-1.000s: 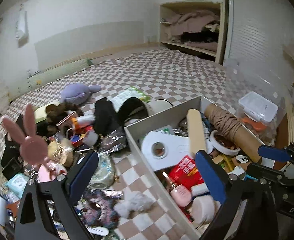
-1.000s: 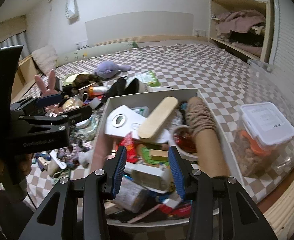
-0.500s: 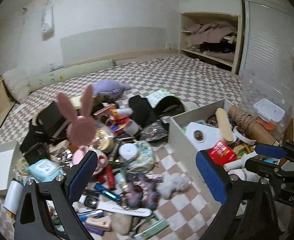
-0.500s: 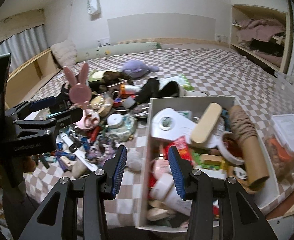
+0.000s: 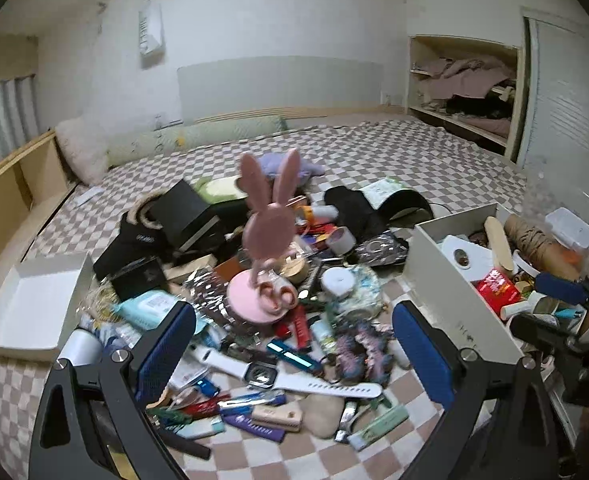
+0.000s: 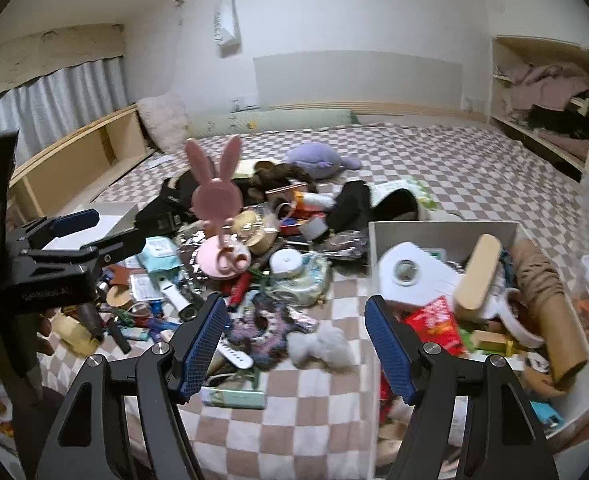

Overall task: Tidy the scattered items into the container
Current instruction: 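Move both grippers back over the clutter on the bed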

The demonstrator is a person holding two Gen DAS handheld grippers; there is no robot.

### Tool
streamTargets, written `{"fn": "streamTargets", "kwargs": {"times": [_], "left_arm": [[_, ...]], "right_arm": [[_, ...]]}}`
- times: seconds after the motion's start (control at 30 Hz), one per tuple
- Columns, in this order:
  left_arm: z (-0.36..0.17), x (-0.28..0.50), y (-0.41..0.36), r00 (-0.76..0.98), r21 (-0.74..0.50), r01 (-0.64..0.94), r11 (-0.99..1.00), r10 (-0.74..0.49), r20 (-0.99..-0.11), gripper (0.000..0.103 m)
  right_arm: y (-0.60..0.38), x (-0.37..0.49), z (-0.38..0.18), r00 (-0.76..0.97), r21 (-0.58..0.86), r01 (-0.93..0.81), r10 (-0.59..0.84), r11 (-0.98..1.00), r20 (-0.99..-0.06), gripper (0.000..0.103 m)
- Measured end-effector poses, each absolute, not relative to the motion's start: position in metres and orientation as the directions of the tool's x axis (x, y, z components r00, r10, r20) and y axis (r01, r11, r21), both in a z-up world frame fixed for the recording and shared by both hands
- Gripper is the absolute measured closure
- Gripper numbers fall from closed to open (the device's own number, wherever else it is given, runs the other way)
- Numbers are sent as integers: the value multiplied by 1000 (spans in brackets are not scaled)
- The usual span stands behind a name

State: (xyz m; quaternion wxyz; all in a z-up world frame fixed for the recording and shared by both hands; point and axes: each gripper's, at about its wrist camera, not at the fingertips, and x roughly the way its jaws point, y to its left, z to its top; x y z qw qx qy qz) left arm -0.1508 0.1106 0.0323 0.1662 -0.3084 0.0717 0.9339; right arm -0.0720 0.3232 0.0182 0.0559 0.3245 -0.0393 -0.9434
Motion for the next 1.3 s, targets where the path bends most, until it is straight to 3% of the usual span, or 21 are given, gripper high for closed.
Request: {"fn": "streamTargets", "kwargs": {"times": [0.07, 0.23, 0.6, 1.0, 1.13, 1.3], "left_arm": [[31, -150, 99, -756, 34, -342, -939, 254, -604, 3], [28, -150, 70, -748, 25, -320, -947, 236, -620, 0], [-2, -149, 12, -691, 18, -349, -937, 245, -680, 0], [-69, -168, -29, -460, -153, -483, -862, 399, -793, 2], [-90, -175, -21, -407, -113, -544, -831, 379, -831, 2], [-115, -184, -12, -359, -28, -607, -795, 304, -882, 2]], "right_arm": [[314, -73, 13, -778, 122, 99, -153, -988, -609, 13], [288, -74, -1, -770, 105, 146, -180, -984, -612, 0], [241, -81, -51, -731, 45, 162, -150, -986, -665, 0], [236, -86, -104, -654, 115, 119, -166, -986, -738, 0], [244, -89, -113, -639, 198, 94, -212, -976, -739, 0], [242, -88, -117, -635, 201, 94, -214, -975, -742, 0]]}}
